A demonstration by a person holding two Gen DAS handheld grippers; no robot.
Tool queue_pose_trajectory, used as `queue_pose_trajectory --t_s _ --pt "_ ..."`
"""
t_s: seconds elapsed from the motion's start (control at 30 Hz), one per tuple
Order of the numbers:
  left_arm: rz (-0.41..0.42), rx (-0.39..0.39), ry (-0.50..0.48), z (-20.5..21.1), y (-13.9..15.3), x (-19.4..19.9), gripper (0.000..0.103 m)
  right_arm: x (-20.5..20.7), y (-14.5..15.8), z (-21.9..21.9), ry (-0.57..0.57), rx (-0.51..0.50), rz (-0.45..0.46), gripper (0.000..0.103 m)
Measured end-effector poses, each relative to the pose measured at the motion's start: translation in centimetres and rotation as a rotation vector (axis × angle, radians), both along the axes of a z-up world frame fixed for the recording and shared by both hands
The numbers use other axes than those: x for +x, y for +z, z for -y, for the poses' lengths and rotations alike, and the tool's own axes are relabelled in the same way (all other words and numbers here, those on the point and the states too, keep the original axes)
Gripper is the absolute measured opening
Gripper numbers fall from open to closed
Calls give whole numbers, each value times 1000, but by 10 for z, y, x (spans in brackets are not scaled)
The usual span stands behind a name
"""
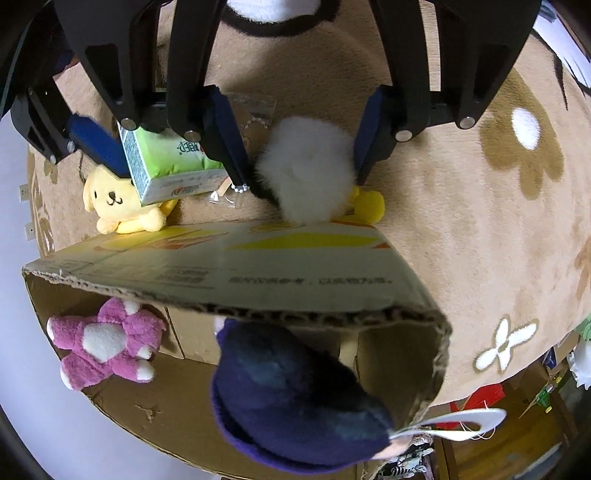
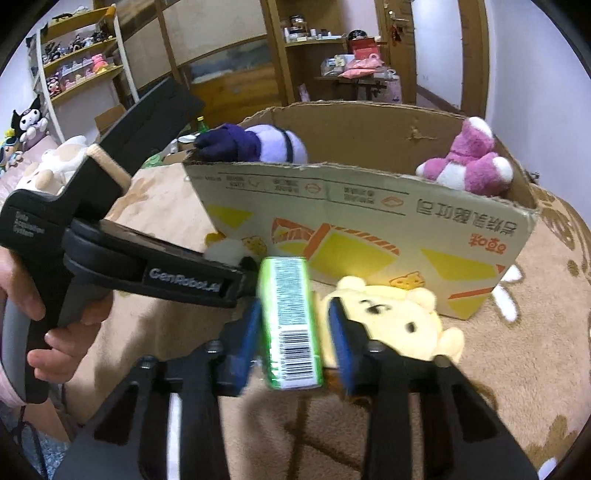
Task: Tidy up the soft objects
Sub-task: 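Grasp pompom with left tool while right tool grasps green tissue pack, then lift pompom with left tool while right tool lifts tissue pack over box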
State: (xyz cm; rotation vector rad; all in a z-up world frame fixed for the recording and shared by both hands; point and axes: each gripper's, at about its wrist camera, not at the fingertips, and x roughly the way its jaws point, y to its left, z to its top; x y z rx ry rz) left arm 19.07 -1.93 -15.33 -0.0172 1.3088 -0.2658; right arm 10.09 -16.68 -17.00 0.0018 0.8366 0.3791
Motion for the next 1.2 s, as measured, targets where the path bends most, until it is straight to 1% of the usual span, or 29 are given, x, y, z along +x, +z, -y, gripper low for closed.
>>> queue_pose_trajectory --t_s 0.17,0.2,0.23,0.3,0.4,0.6,0.7,0.8,0.87,0.93,1.0,1.07,1.2 --pt "-4 -16 -9 -1 -2 -3 47 -1 0 -5 11 -21 4 30" --pt "-3 -20 -12 0 -2 -4 43 0 -1 -4 10 -19 1 30" --pt "0 -22 -16 1 -3 -4 42 0 -1 -4 7 -18 1 30" --pt "20 -15 -26 2 -1 -7 40 -2 -1 -4 2 -18 4 28" --pt "49 0 -32 4 2 -12 31 -5 1 -3 -8 -20 17 27" --pt "82 -6 -32 2 8 -21 29 -18 11 3 -38 -14 41 27" --pt "111 -7 -27 4 16 -31 29 -28 19 8 -56 -11 62 27" --pt "153 -3 -29 5 29 -44 29 -37 29 15 -80 -10 92 27" --pt "202 10 -39 4 37 -56 29 -42 36 22 -101 -5 115 27" --pt "273 16 -42 4 51 -70 29 -48 46 29 -128 -9 153 27" --pt "315 2 -38 0 64 -77 29 -54 54 36 -153 -2 185 27" --pt "375 -9 -32 -2 76 -88 29 -55 65 42 -172 3 210 27" --pt "482 -2 -28 -1 97 -90 29 -57 79 48 -200 6 261 27"
